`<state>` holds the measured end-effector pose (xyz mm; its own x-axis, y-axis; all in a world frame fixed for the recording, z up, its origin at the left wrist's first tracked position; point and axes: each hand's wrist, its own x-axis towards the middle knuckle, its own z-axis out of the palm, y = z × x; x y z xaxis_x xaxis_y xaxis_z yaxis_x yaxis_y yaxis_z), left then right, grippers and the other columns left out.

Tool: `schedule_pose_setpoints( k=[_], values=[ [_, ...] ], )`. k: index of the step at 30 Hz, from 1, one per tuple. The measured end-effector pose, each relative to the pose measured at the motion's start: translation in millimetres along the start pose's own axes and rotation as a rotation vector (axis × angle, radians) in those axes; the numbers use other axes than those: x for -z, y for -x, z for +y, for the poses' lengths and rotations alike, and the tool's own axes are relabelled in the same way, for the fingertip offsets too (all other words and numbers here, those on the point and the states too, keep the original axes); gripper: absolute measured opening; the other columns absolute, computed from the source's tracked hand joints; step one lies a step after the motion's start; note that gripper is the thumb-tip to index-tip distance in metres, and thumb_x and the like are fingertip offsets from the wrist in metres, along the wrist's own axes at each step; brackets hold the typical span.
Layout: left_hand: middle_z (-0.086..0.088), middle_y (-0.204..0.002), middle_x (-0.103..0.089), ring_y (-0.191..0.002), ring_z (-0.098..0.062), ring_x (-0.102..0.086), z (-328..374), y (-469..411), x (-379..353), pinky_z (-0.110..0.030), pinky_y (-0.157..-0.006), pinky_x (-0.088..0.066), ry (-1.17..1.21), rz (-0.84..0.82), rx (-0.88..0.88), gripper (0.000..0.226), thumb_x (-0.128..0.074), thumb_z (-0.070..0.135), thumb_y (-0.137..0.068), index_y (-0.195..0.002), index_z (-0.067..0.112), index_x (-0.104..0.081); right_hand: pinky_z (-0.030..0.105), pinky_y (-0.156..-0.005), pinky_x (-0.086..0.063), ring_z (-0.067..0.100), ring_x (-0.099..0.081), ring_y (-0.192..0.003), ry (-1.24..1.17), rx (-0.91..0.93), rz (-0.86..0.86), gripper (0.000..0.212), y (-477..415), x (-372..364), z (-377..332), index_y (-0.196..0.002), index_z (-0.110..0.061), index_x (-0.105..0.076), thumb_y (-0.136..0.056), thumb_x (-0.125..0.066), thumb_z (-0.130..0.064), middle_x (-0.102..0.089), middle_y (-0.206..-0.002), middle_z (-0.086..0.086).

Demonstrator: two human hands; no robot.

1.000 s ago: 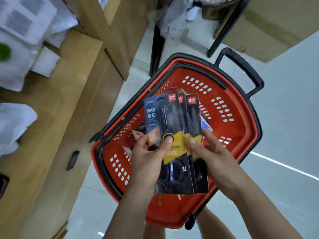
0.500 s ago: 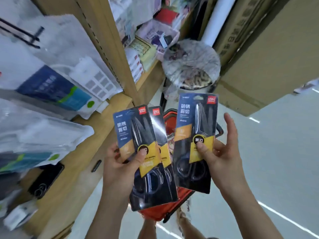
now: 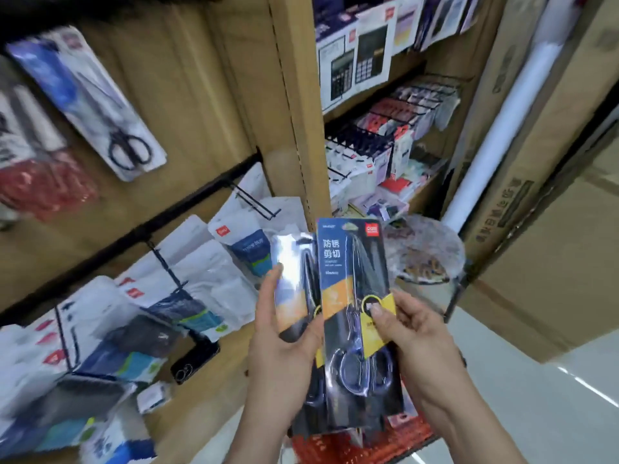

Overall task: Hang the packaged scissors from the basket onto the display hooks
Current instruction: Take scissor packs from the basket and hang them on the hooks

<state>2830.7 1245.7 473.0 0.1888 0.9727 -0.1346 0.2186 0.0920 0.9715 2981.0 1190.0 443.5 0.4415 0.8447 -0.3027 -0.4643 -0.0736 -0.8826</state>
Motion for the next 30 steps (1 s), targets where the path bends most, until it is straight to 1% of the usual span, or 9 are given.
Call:
schedule_pose_setpoints(
  k=[2, 4, 8, 10, 14, 17, 20, 25, 30],
  values=[
    [0.028, -0.115, -0.065, -0.106, 0.001, -0.063, 14.8, 8.2, 14.7, -0.029, -0.094, -0.054, -0.019, 0.032, -0.015, 0.041, -0.072, 0.019, -0.088, -0.100, 0.058, -0.067, 0.040, -0.090, -0.051, 0.024, -0.068, -0.088, -0.017, 0.005, -0.026, 0.033, 9.9, -16.4, -8.5, -0.100, -0.008, -0.071, -0.072, -0.083, -0.021, -0.075, -0.096, 0.013],
    [0.016, -0.112, -0.071, -0.109, -0.002, -0.064, 28.6, 16.3, 30.4, -0.024, -0.093, -0.051, 0.026, 0.080, -0.005, 0.027, -0.067, 0.020, -0.090, -0.086, 0.044, -0.077, 0.037, -0.081, -0.050, 0.023, -0.064, -0.080, -0.040, 0.027, -0.070, 0.026, 17.6, -33.6, -17.2, -0.093, -0.004, -0.070, -0.072, -0.074, -0.018, -0.073, -0.087, 0.013],
    [0.012, -0.097, -0.076, -0.098, -0.005, -0.069, 52.3, 33.1, 63.5, -0.029, -0.091, -0.051, 0.139, 0.146, -0.001, 0.012, -0.067, 0.037, -0.084, -0.087, 0.041, -0.078, 0.023, -0.066, -0.054, 0.015, -0.066, -0.072, -0.018, 0.086, -0.162, 0.019, 33.4, -79.1, -32.7, -0.092, -0.003, -0.071, -0.076, -0.071, -0.014, -0.074, -0.083, 0.011],
    [0.010, -0.091, -0.077, -0.092, -0.008, -0.071, 55.0, 38.0, 84.5, -0.033, -0.092, -0.053, 0.118, 0.177, -0.032, 0.011, -0.076, 0.035, -0.075, -0.084, 0.040, -0.079, 0.017, -0.062, -0.053, 0.012, -0.066, -0.069, 0.026, 0.138, -0.226, 0.011, 42.9, -104.4, -35.8, -0.086, -0.005, -0.075, -0.079, -0.070, -0.012, -0.075, -0.080, 0.010],
    [0.003, -0.083, -0.078, -0.079, -0.010, -0.071, 55.9, 39.8, 132.4, -0.029, -0.081, -0.052, 0.150, 0.301, -0.057, 0.007, -0.075, 0.018, -0.083, -0.084, 0.023, -0.080, 0.019, -0.071, -0.053, 0.011, -0.070, -0.078, 0.134, 0.183, -0.342, 0.019, 57.4, -152.8, -34.3, -0.088, -0.015, -0.078, -0.073, -0.071, -0.024, -0.077, -0.089, 0.006],
    [0.003, -0.086, -0.077, -0.084, -0.014, -0.072, 51.9, 36.6, 174.5, -0.031, -0.082, -0.052, 0.199, 0.377, -0.058, 0.006, -0.076, 0.025, -0.082, -0.087, 0.024, -0.079, 0.014, -0.074, -0.051, 0.010, -0.071, -0.087, 0.257, 0.201, -0.473, 0.026, 64.9, -181.0, -30.2, -0.100, -0.014, -0.076, -0.074, -0.074, -0.019, -0.078, -0.097, 0.002],
    [0.006, -0.091, -0.077, -0.092, -0.017, -0.072, 50.4, 31.8, 214.9, -0.041, -0.090, -0.055, 0.189, 0.351, -0.090, 0.011, -0.075, 0.031, -0.082, -0.093, 0.028, -0.078, 0.023, -0.086, -0.052, 0.014, -0.070, -0.099, 0.412, 0.190, -0.579, 0.038, 71.5, -203.4, -20.4, -0.109, -0.017, -0.072, -0.073, -0.082, -0.022, -0.076, -0.104, -0.001],
    [0.015, -0.093, -0.076, -0.087, 0.002, -0.068, 53.1, 25.6, 260.9, -0.021, -0.083, -0.052, 0.175, 0.302, -0.139, 0.009, -0.073, 0.042, -0.073, -0.079, 0.037, -0.077, 0.013, -0.071, -0.051, 0.009, -0.072, -0.089, 0.404, 0.178, -0.558, 0.029, 80.9, -240.5, -5.7, -0.111, -0.015, -0.065, -0.083, -0.069, -0.007, -0.077, -0.098, -0.001],
    [0.019, -0.102, -0.074, -0.105, 0.003, -0.065, 53.7, 14.7, 290.1, -0.039, -0.110, -0.044, 0.184, 0.284, -0.194, 0.026, -0.070, 0.055, -0.064, -0.085, 0.043, -0.078, 0.023, -0.082, -0.055, 0.020, -0.070, -0.098, 0.268, 0.186, -0.473, 0.038, 77.0, -260.8, -0.9, -0.115, -0.013, -0.064, -0.081, -0.072, -0.026, -0.076, -0.104, 0.009]
  ],
)
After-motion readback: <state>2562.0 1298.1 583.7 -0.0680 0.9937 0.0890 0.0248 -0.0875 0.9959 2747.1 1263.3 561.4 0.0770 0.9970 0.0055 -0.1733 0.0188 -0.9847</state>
